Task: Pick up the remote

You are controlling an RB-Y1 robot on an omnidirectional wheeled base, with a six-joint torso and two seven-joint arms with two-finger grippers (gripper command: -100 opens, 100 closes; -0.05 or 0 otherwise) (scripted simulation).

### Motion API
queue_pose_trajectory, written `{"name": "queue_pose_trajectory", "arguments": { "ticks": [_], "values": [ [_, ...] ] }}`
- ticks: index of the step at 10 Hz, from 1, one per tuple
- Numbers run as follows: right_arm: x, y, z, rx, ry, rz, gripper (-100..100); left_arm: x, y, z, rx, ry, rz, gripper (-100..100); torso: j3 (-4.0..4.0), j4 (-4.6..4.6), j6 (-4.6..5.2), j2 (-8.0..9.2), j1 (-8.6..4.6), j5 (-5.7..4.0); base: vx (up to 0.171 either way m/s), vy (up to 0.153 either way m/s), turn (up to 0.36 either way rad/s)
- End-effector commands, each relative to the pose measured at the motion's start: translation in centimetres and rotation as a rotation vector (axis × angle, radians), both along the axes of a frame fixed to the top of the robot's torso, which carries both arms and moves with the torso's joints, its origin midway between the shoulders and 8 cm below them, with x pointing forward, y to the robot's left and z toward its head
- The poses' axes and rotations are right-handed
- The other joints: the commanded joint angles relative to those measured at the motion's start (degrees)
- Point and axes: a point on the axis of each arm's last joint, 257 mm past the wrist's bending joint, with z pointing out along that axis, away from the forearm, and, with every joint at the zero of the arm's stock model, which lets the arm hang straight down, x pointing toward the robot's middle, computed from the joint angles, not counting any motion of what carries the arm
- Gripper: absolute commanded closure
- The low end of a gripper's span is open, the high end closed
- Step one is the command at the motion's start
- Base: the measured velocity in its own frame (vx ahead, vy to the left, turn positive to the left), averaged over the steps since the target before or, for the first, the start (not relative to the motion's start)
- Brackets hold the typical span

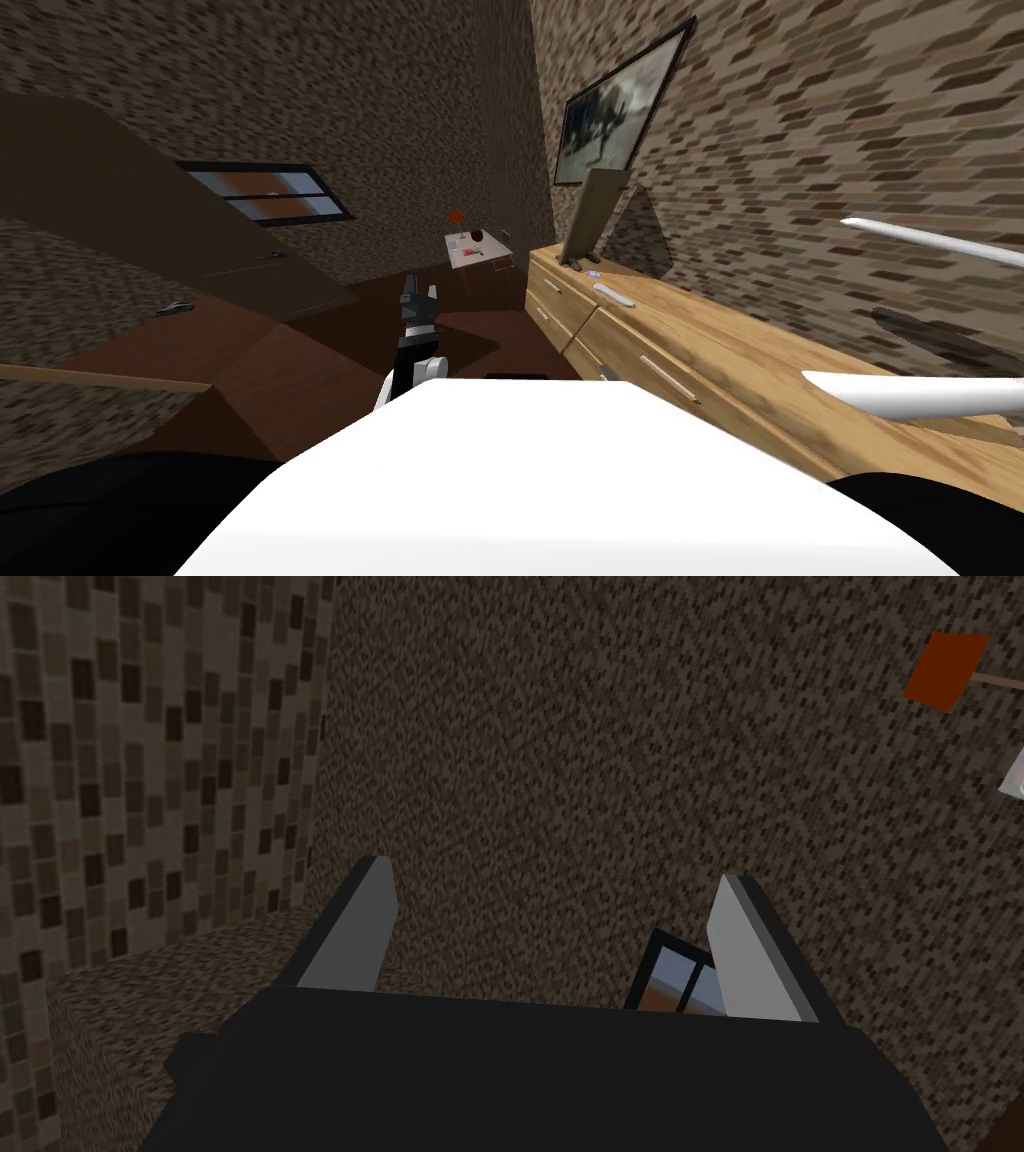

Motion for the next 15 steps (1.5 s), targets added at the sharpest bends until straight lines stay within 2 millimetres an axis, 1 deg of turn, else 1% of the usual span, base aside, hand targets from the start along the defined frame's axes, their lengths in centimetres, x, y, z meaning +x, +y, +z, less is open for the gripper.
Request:
{"name": "queue_pose_trajectory", "arguments": {
  "ticks": [1, 2, 3, 4, 5, 6, 7, 8, 9, 10, 11, 12, 13, 14, 15],
  "values": [
    [-2.7, -0.9, -1.2, -0.021, 0.064, 0.009, -100, 0.0, 0.0, 0.0, 0.000, 0.000, 0.000, 0, 0.00, 0.00, 0.00, 0.00, 0.00, 0.00, 0.047, 0.071, 0.207],
    [-3.6, -1.0, -1.4, -0.021, 0.084, 0.002, -100, 0.0, 0.0, 0.0, 0.000, 0.000, 0.000, 0, -0.01, -0.02, 0.06, 0.01, -0.16, 0.01, -0.002, 0.007, 0.013],
    [-6.5, -2.1, -3.2, -0.050, 0.165, 0.016, -100, 0.0, 0.0, 0.0, 0.000, 0.000, 0.000, 0, 0.07, 0.02, 0.08, 0.14, -0.34, -0.05, -0.008, 0.061, 0.271],
    [-7.3, -2.2, -3.4, -0.049, 0.183, 0.010, -100, 0.0, 0.0, 0.0, 0.000, 0.000, 0.000, 0, 0.10, 0.03, 0.01, 0.18, -0.23, -0.04, 0.012, 0.061, 0.176],
    [-10.2, -3.3, -4.7, -0.080, 0.258, 0.029, -100, 0.0, 0.0, 0.0, 0.000, 0.000, 0.000, 0, 0.09, 0.03, 0.07, 0.16, -0.23, -0.03, 0.008, 0.080, 0.331],
    [-11.3, -3.4, -4.9, -0.080, 0.280, 0.021, -100, 0.0, 0.0, 0.0, 0.000, 0.000, 0.000, 0, 0.09, 0.02, 0.02, 0.17, -0.15, -0.01, 0.015, 0.055, 0.161],
    [-14.5, -4.7, -6.0, -0.113, 0.360, 0.040, -100, 0.0, 0.0, 0.0, 0.000, 0.000, 0.000, 0, 0.08, 0.03, 0.07, 0.15, -0.23, -0.03, 0.020, 0.057, 0.326],
    [-15.3, -4.8, -6.0, -0.112, 0.375, 0.036, -100, 0.0, 0.0, 0.0, 0.000, 0.000, 0.000, 0, 0.06, 0.02, 0.01, 0.12, -0.25, -0.03, 0.019, 0.050, 0.162],
    [-18.9, -6.1, -6.7, -0.145, 0.461, 0.054, -100, 0.0, 0.0, 0.0, 0.000, 0.000, 0.000, 0, 0.07, 0.02, 0.08, 0.14, -0.24, -0.03, 0.043, 0.053, 0.324],
    [-19.3, -6.1, -6.7, -0.145, 0.468, 0.052, -100, 0.0, 0.0, 0.0, 0.000, 0.000, 0.000, 0, 0.03, 0.01, 0.00, 0.06, -0.27, -0.03, 0.041, 0.019, 0.186],
    [-22.2, -7.5, -7.0, -0.179, 0.537, 0.077, -100, 0.0, 0.0, 0.0, 0.000, 0.000, 0.000, 0, 0.02, 0.01, 0.07, 0.06, -0.35, -0.05, 0.043, 0.017, 0.362],
    [-23.2, -7.5, -7.0, -0.178, 0.556, 0.072, -100, 0.0, 0.0, 0.0, 0.000, 0.000, 0.000, 0, 0.01, 0.00, 0.00, 0.04, -0.39, -0.05, 0.035, 0.000, 0.181],
    [-26.6, -8.8, -6.9, -0.208, 0.632, 0.092, -100, 0.0, 0.0, 0.0, 0.000, 0.000, 0.000, 0, 0.03, 0.01, 0.08, 0.07, -0.43, -0.08, 0.044, 0.004, 0.348],
    [-27.1, -9.0, -6.8, -0.211, 0.642, 0.094, -100, 0.0, 0.0, 0.0, 0.000, 0.000, 0.000, 0, 0.01, 0.00, 0.00, 0.03, -0.46, -0.07, 0.039, -0.009, 0.181],
    [-30.4, -10.5, -6.4, -0.245, 0.717, 0.120, -100, 0.0, 0.0, 0.0, 0.000, 0.000, 0.000, 0, 0.02, 0.01, 0.08, 0.05, -0.48, -0.09, 0.044, -0.007, 0.328]
  ]
}}
